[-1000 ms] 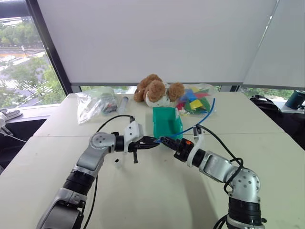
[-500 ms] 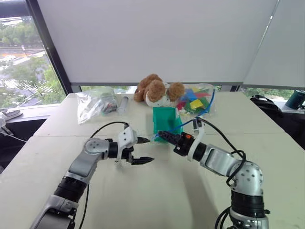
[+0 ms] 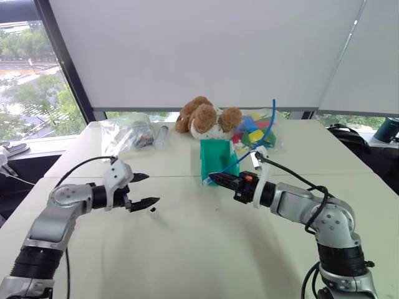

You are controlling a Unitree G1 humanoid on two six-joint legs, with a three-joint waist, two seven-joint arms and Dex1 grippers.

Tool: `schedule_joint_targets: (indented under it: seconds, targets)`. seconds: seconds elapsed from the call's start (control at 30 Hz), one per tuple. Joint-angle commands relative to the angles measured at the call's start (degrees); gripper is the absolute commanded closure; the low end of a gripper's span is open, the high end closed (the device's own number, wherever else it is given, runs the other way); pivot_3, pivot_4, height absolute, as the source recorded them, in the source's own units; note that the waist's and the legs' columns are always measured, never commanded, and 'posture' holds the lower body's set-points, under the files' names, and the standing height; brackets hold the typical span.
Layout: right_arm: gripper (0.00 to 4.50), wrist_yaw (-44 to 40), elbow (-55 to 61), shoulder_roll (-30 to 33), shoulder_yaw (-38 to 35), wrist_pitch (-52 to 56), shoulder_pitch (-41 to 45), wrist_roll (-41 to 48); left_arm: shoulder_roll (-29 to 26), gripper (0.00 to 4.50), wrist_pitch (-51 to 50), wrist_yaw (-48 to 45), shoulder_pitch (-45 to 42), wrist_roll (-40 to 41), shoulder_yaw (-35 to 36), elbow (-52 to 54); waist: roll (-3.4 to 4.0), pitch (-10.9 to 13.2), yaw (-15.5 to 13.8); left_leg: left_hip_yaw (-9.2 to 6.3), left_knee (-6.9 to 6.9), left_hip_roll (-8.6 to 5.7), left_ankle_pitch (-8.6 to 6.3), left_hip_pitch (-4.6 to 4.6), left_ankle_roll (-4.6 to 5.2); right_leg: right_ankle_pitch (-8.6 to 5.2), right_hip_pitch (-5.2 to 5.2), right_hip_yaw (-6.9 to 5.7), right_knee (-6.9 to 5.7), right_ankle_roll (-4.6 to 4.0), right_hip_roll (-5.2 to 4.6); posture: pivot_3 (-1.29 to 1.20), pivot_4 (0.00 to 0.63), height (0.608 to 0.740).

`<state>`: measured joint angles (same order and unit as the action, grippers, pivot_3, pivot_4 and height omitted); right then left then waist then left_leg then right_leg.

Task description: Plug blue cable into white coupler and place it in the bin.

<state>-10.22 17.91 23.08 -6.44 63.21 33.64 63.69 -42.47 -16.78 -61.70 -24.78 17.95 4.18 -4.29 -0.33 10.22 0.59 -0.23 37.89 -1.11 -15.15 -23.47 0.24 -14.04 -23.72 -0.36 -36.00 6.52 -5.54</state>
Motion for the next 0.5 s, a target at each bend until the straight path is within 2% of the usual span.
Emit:
schedule_joint_targets:
  seconds: [0.03,0.27,0.5]
  targets:
    - [4.5,-2.5,2.0,0.9,0.7,-1.7,1.9,-1.7,0.5,0.05,1.1,0.7,1.7,0.4,1.1,-1.3,-0.01,0.0,0.0,0.0,0.0,-0.01,0.0,0.0,0.0,0.0,0.0,0.0,0.0,0.0,-0.02,0.0,0.15,0.74]
    - [4.5,-3.7,2.7,1.2,0.4,-1.6,1.3,-3.4,4.2,0.05,0.0,2.8,4.7,1.6,0.8,-0.4,-0.01,0.0,0.1,0.0,-0.01,0.01,-0.01,-0.11,0.0,0.01,-0.1,0.07,0.05,-0.01,-0.2,0.0,0.15,0.74]
    - [4.5,-3.7,3.3,0.9,0.0,-1.3,0.7,-3.9,6.9,0.05,5.7,7.4,7.7,-3.9,-1.8,-3.4,-0.01,0.0,0.2,0.05,-0.2,0.0,-0.01,-0.16,-0.02,-0.06,-0.32,0.09,0.04,-0.17,-0.33,0.0,0.15,0.74]
